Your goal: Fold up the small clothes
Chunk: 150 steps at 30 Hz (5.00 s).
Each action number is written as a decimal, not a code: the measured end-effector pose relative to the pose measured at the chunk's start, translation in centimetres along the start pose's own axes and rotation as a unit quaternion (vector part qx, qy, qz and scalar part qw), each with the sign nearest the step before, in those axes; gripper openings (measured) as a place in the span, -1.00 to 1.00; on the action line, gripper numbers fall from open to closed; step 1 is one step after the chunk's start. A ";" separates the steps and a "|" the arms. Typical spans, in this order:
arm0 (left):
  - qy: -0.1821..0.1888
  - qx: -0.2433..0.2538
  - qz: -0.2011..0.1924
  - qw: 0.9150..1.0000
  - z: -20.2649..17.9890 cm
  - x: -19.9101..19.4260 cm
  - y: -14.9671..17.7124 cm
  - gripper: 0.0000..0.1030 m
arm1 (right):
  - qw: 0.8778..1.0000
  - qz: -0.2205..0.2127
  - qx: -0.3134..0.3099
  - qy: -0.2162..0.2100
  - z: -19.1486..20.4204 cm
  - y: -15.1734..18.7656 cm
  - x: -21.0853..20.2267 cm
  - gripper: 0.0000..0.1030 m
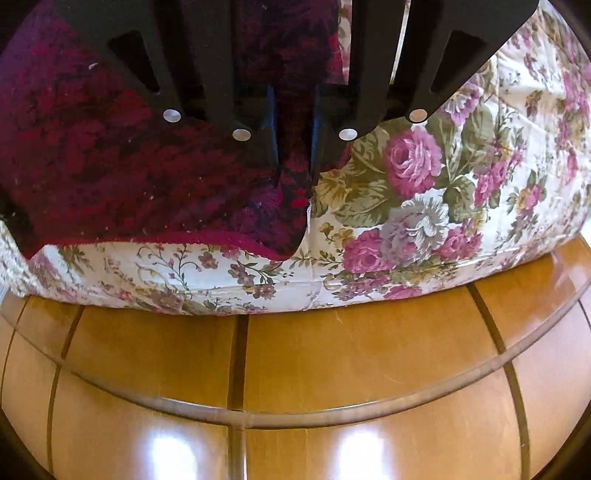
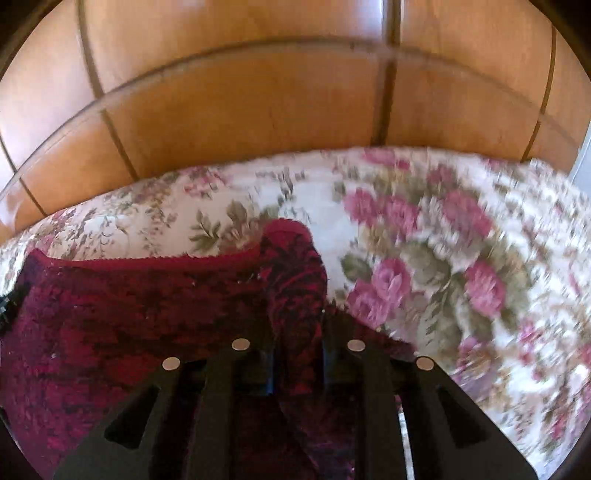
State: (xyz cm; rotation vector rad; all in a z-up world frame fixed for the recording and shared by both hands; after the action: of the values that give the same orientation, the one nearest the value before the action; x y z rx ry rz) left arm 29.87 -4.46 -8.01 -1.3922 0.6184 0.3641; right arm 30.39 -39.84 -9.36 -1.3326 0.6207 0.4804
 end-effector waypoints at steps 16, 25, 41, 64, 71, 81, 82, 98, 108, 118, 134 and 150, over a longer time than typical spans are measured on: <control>0.007 -0.104 -0.017 0.994 3.1 -12.1 5.6 0.02 | 0.993 -0.008 0.102 -0.064 -3.5 4.4 -9.3 0.42; 0.072 -0.189 0.001 0.979 3.5 -16.0 11.2 0.02 | 0.977 0.006 0.179 -0.114 -5.1 11.4 -14.7 0.56; 0.162 -0.222 -0.005 0.961 3.3 -19.4 12.3 -0.82 | 0.968 0.015 0.192 -0.158 -4.4 12.4 -19.7 -0.61; 0.140 -0.252 -0.002 0.957 5.6 -19.7 11.5 -0.52 | 0.979 -0.025 0.160 -0.127 -5.7 9.1 -21.9 0.37; 0.132 -0.218 -0.003 0.967 3.6 -17.5 10.2 -0.52 | 0.988 0.021 0.116 -0.102 -3.3 8.2 -16.0 -0.54; 0.031 -0.102 0.000 0.994 0.6 -15.9 9.2 -0.52 | 0.996 0.016 0.079 -0.040 -4.8 9.5 -14.2 -0.24; 0.021 -0.092 -0.007 0.996 0.5 -16.4 8.8 -0.52 | 0.997 0.009 0.075 -0.028 -5.0 9.2 -14.5 0.10; -0.028 -0.046 -0.058 0.997 1.0 -18.8 5.7 -0.15 | 0.997 -0.069 -0.002 -0.035 2.7 5.4 -16.0 0.68; -0.040 -0.045 -0.049 0.997 1.8 -17.9 5.9 -0.15 | 0.999 -0.034 -0.001 -0.030 2.5 8.3 -12.2 0.77; -0.011 -0.050 -0.032 0.998 1.8 -15.8 4.6 -0.15 | 0.999 -0.042 -0.006 -0.029 2.6 8.5 -12.1 0.80; 0.103 -0.145 0.059 0.982 1.4 -7.7 2.8 -0.74 | 0.999 -0.040 -0.006 -0.028 2.7 8.4 -12.1 0.80; -0.001 -0.102 0.014 0.995 1.9 -7.1 5.7 -0.80 | 0.998 -0.039 -0.035 -0.020 3.6 8.5 -11.1 0.84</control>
State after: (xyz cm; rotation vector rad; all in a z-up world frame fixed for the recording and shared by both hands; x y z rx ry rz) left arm 21.27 -0.86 -8.18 -1.5796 0.6125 0.4600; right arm 17.08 -34.46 -7.81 -1.4046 0.5207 0.4678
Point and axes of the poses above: each gripper's, at about its wrist camera, not at the fingertips, and x roughly the way its jaws point, z to its left, y to its underside, the point moved 5 cm from there along x, roughly the way its jaws point, and after that the axes turned 15 degrees about -z, right-handed, at the moved point
